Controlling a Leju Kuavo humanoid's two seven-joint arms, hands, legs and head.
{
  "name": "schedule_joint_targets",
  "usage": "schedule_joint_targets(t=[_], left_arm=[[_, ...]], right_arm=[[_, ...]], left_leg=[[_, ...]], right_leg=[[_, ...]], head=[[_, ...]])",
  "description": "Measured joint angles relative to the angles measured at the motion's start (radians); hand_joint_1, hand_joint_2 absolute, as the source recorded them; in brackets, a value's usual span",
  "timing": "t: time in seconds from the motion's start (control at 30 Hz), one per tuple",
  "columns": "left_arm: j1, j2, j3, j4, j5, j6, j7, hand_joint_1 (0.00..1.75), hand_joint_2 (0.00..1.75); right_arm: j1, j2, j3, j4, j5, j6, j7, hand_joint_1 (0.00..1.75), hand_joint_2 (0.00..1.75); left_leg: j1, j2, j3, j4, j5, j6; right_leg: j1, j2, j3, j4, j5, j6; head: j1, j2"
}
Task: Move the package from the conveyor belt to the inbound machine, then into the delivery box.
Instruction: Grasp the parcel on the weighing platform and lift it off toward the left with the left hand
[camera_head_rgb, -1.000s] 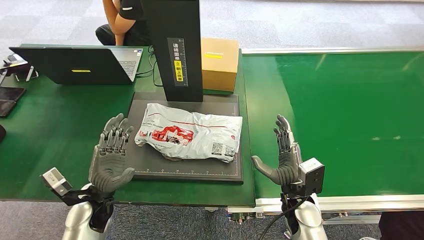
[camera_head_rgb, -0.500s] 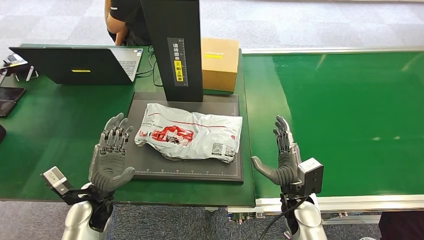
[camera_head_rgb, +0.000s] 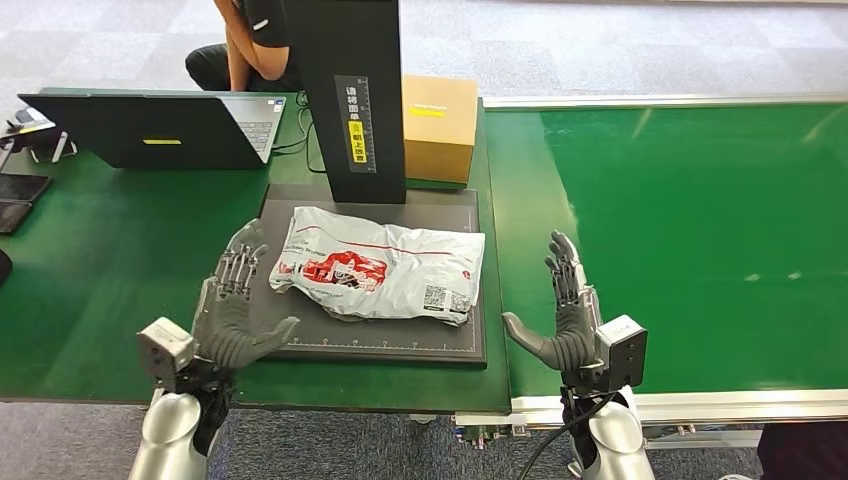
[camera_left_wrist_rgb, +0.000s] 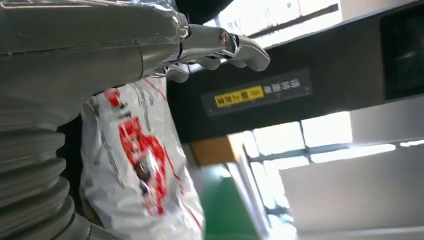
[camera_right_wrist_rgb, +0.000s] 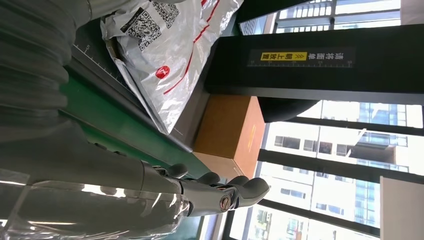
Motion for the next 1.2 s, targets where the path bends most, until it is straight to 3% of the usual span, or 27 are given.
schedule_joint_targets(t=[0.13, 0.27, 0.4, 0.63, 1.0, 1.03, 1.07, 1.13, 1.17, 1.2], left_arm=[[-0.038, 0.000, -0.056, 0.006, -0.224, 0.171, 0.054, 0.00, 1.75], [-0.070, 0.000, -0.111, 0.021, -0.332, 0.232, 0.093, 0.00, 1.75], [-0.127, 0.004, -0.182, 0.078, -0.597, 0.324, 0.209, 0.00, 1.75], [-0.268, 0.005, -0.276, 0.328, -0.684, 0.237, 0.307, 0.00, 1.75], [-0.337, 0.006, -0.298, 0.543, -0.685, 0.179, 0.347, 0.02, 1.75], [-0.340, 0.006, -0.298, 0.551, -0.683, 0.178, 0.347, 0.13, 1.75], [-0.341, 0.006, -0.298, 0.556, -0.681, 0.178, 0.347, 0.37, 1.75], [-0.344, 0.006, -0.298, 0.563, -0.675, 0.178, 0.345, 1.22, 1.75], [-0.344, 0.006, -0.298, 0.565, -0.672, 0.180, 0.342, 1.54, 1.75], [-0.344, 0.006, -0.298, 0.566, -0.669, 0.184, 0.336, 1.74, 1.75]], right_arm=[[0.000, 0.000, 0.000, 0.000, 0.008, 0.004, 0.002, 0.00, 1.75], [0.000, 0.000, 0.000, 0.000, 0.013, 0.005, 0.003, 0.00, 1.75], [-0.008, 0.001, 0.000, 0.006, 0.018, 0.007, 0.003, 0.00, 1.75], [-0.030, 0.011, 0.000, 0.026, 0.034, 0.004, 0.006, 0.00, 1.75], [-0.034, 0.017, -0.002, 0.036, 0.042, 0.004, 0.015, 0.00, 1.75], [-0.034, 0.017, -0.002, 0.036, 0.043, 0.004, 0.015, 0.00, 1.75], [-0.034, 0.017, -0.002, 0.036, 0.043, 0.004, 0.015, 0.00, 1.75], [-0.034, 0.017, -0.002, 0.037, 0.044, 0.003, 0.015, 0.00, 1.75], [-0.033, 0.017, -0.002, 0.037, 0.044, 0.002, 0.015, 0.00, 1.75], [-0.032, 0.017, -0.002, 0.037, 0.044, 0.002, 0.016, 0.00, 1.75]], left_leg=[[0.000, 0.000, 0.000, 0.000, 0.000, 0.000], [0.000, 0.000, 0.000, 0.000, 0.000, 0.000], [0.000, -0.001, 0.000, 0.000, 0.000, 0.000], [0.000, 0.000, 0.000, 0.000, 0.000, 0.000], [0.000, 0.000, 0.000, 0.000, 0.000, 0.000], [0.000, 0.000, 0.000, 0.000, 0.000, 0.000], [0.000, 0.000, 0.000, 0.000, 0.000, 0.000], [0.000, 0.000, 0.000, 0.000, 0.000, 0.000], [0.000, 0.000, 0.001, 0.000, 0.000, 0.000], [0.000, 0.000, 0.001, 0.000, 0.001, 0.000]], right_leg=[[0.000, 0.000, 0.000, 0.000, 0.000, 0.000], [0.000, 0.000, 0.000, 0.000, 0.000, 0.000], [0.000, -0.001, 0.000, 0.000, 0.000, 0.000], [0.000, 0.000, 0.000, 0.000, 0.001, 0.001], [0.000, 0.000, 0.000, 0.000, 0.001, 0.001], [0.000, 0.000, 0.000, 0.000, 0.001, 0.001], [0.000, 0.000, 0.001, 0.000, 0.001, 0.001], [0.000, 0.000, 0.001, 0.000, 0.001, 0.001], [0.000, 0.000, 0.001, 0.000, 0.001, 0.001], [0.000, 0.000, 0.001, 0.000, 0.001, 0.001]], head=[[0.000, 0.000], [0.000, 0.000], [0.000, 0.000], [0.000, 0.000], [0.000, 0.000], [0.000, 0.000], [0.000, 0.000], [0.000, 0.000], [0.000, 0.000], [0.000, 0.000]])
